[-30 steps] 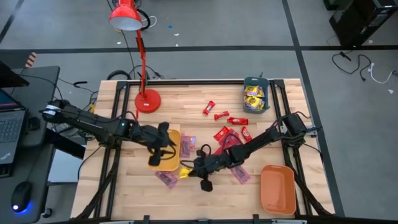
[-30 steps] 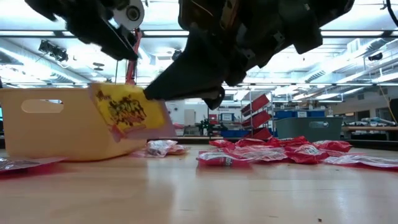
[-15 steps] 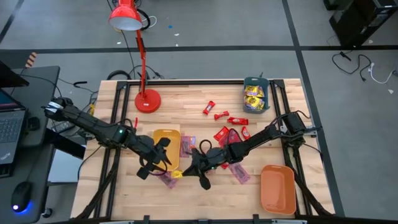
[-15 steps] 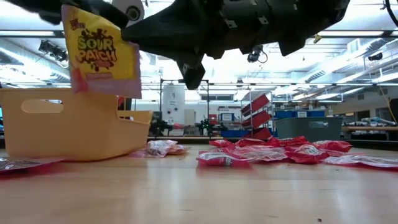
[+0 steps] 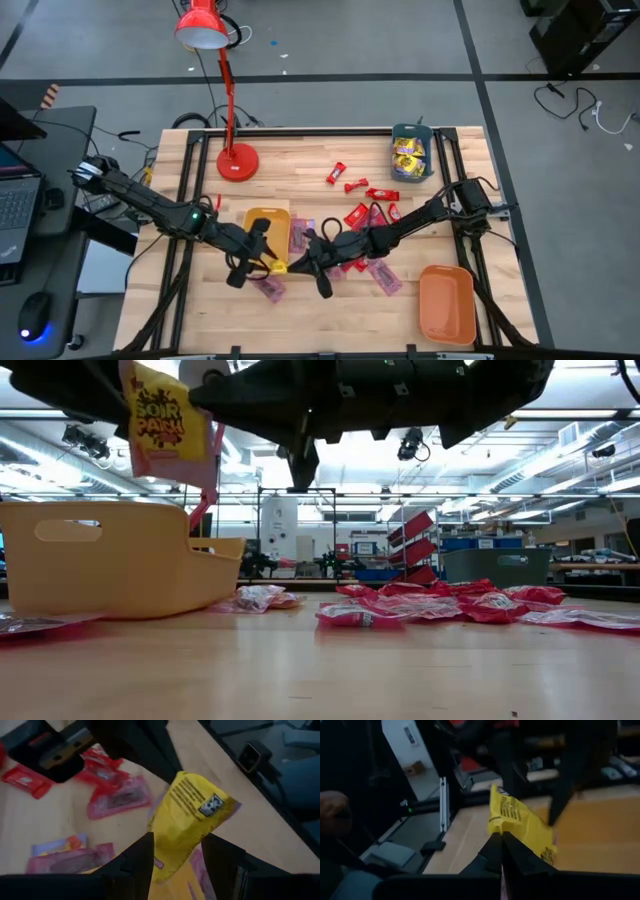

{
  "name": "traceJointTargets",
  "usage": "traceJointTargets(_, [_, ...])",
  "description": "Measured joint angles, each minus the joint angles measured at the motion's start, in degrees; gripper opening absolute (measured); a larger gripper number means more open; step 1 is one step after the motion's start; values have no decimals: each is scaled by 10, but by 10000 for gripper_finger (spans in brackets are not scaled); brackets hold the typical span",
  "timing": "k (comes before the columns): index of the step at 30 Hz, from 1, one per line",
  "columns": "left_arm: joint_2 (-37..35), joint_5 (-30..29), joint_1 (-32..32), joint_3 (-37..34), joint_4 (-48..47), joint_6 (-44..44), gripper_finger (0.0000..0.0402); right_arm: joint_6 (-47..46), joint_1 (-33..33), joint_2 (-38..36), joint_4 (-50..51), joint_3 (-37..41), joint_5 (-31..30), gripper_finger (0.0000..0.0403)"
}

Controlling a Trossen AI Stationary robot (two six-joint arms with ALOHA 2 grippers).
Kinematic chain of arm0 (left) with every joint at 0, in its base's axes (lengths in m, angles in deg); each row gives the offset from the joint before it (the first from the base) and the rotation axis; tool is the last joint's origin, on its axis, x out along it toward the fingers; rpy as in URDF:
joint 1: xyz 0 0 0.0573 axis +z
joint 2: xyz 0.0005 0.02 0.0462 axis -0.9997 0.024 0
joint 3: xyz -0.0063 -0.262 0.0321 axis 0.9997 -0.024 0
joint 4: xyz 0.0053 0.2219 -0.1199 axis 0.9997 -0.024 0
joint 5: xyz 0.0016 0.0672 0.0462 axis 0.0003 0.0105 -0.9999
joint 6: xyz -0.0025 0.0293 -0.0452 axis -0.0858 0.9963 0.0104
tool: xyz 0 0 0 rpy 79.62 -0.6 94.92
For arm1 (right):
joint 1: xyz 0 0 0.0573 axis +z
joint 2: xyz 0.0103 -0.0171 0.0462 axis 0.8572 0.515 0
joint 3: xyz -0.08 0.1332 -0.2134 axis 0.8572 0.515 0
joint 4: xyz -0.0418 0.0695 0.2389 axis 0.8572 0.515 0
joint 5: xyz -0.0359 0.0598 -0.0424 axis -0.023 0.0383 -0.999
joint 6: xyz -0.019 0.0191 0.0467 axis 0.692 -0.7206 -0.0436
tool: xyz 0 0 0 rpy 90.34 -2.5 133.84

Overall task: Sort candy
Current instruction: Put the yellow candy pack into the blue bin

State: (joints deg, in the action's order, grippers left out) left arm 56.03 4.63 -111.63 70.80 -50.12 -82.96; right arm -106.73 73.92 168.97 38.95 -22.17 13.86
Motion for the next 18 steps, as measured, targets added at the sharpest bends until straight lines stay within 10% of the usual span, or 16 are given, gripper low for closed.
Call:
traceJointTargets(11, [0, -58, 0, 0, 19, 7, 154, 23, 0, 0, -36, 0, -16, 0])
traceJointTargets(18, [0, -109, 0, 0, 25, 36, 54, 79, 2, -3, -19, -1, -65, 2])
